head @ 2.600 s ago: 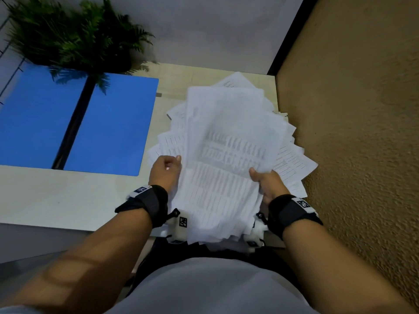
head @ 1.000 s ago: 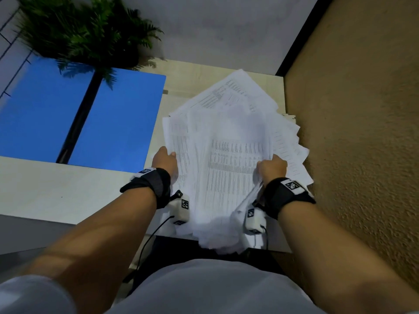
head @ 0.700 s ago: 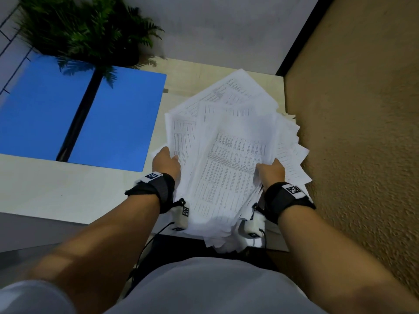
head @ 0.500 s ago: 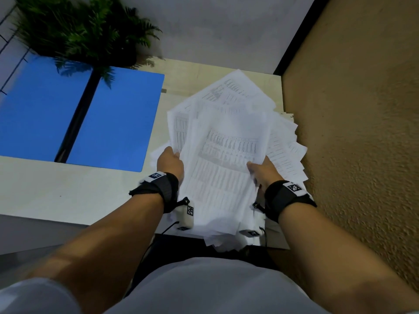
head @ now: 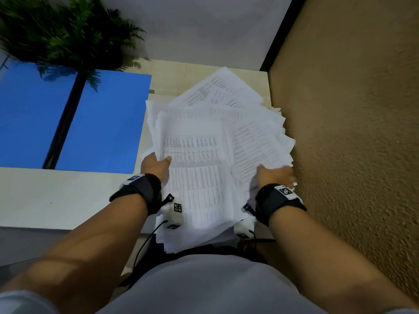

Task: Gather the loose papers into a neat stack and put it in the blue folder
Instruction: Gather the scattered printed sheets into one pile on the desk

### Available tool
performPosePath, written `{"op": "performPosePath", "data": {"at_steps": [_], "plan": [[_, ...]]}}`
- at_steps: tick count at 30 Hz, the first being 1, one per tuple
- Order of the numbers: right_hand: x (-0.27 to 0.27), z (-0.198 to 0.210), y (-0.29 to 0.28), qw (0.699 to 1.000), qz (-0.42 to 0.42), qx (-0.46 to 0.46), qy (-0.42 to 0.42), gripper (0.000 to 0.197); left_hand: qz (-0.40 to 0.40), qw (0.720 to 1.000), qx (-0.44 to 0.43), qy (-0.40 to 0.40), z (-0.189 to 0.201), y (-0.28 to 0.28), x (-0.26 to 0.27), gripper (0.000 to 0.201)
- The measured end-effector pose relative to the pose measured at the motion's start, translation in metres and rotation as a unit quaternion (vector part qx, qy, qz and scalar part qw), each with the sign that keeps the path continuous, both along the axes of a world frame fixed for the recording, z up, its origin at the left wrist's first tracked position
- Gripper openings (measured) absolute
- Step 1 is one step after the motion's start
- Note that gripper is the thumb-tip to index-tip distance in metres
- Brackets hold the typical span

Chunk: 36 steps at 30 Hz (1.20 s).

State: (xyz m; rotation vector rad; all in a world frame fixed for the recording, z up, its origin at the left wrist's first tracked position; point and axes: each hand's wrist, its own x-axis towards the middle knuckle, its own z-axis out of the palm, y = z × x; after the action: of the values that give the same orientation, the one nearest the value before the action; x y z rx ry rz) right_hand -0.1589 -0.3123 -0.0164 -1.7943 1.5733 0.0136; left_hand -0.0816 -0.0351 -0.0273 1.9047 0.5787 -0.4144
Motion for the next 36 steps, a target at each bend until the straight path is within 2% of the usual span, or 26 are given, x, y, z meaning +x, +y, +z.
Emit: {"op": "performPosePath", "data": {"at_steps": [1,2,4,5,6,7,10,13,16,18,21,23,24,25,27,31,33,35,36], "plan": [[-0.006,-0.011,-0.012,0.998,-0.041,0.036,-0.009,0.082,-0.001,1.0,0.003,0.005,-0.001,0.002,0.001,0.029],[-0.01,-0.026,-0.022,0.993,-0.078,0.072,-0.055,0.083,-0.002,1.0,0.008,0.007,-0.002,0.004,0.001,0.028],[-0.015,-0.031,-0.023,0.953,-0.128,0.18,-0.209,0.059,-0.011,1.0,0.003,0.008,-0.002,0.003,0.0,0.03],[-0.015,-0.015,-0.012,0.926,-0.128,0.235,-0.266,0.045,-0.019,1.0,0.0,0.008,-0.002,0.001,-0.001,0.033],[-0.014,-0.002,-0.003,0.908,-0.118,0.272,-0.295,0.039,-0.029,1.0,-0.003,0.01,-0.002,0.0,-0.002,0.035],[-0.014,0.005,0.002,0.899,-0.098,0.3,-0.303,0.039,-0.039,0.999,-0.006,0.015,-0.001,-0.001,-0.002,0.034],[-0.009,0.002,0.004,0.897,-0.07,0.326,-0.289,0.046,-0.052,0.998,-0.003,0.033,0.0,-0.001,-0.002,0.019],[0.003,0.013,0.004,0.915,-0.075,0.244,-0.311,0.045,-0.023,0.998,-0.022,0.046,-0.007,0.004,-0.002,0.026],[0.01,0.051,-0.004,0.939,-0.052,0.098,-0.325,0.031,-0.026,0.999,-0.022,0.042,-0.011,0.007,-0.004,0.03],[0.013,0.086,-0.013,0.937,-0.016,-0.001,-0.348,0.028,-0.025,0.998,-0.036,0.038,-0.018,0.009,-0.004,0.031],[0.017,0.146,-0.014,0.874,0.012,-0.046,-0.484,0.006,-0.014,0.998,-0.055,0.028,-0.025,0.012,-0.006,0.027],[0.019,0.178,-0.015,0.827,0.01,-0.038,-0.561,0.017,-0.015,0.999,-0.05,0.013,-0.019,0.011,-0.009,0.028],[0.022,0.188,-0.014,0.816,0.026,-0.034,-0.577,0.015,-0.013,0.999,-0.051,0.005,-0.017,0.01,-0.011,0.028],[0.026,0.194,-0.011,0.817,0.046,-0.021,-0.575,0.01,-0.015,0.999,-0.051,0.001,-0.015,0.009,-0.011,0.028],[0.038,0.175,-0.002,0.852,0.073,0.009,-0.519,0.011,-0.02,0.999,-0.043,0.003,-0.016,0.009,-0.011,0.037],[0.048,0.089,0.03,0.921,0.131,0.098,-0.354,0.02,-0.029,0.996,-0.063,0.051,-0.005,0.009,-0.006,0.088],[0.043,0.054,0.045,0.937,0.185,0.1,-0.277,0.013,-0.022,0.987,-0.138,0.081,-0.001,0.008,-0.006,0.114],[0.041,0.032,0.059,0.937,0.221,0.12,-0.242,0.018,-0.019,0.976,-0.199,0.088,-0.001,0.009,-0.011,0.118],[0.041,0.025,0.064,0.938,0.252,0.107,-0.213,0.029,-0.024,0.978,-0.187,0.086,-0.003,0.009,-0.014,0.109]]}}
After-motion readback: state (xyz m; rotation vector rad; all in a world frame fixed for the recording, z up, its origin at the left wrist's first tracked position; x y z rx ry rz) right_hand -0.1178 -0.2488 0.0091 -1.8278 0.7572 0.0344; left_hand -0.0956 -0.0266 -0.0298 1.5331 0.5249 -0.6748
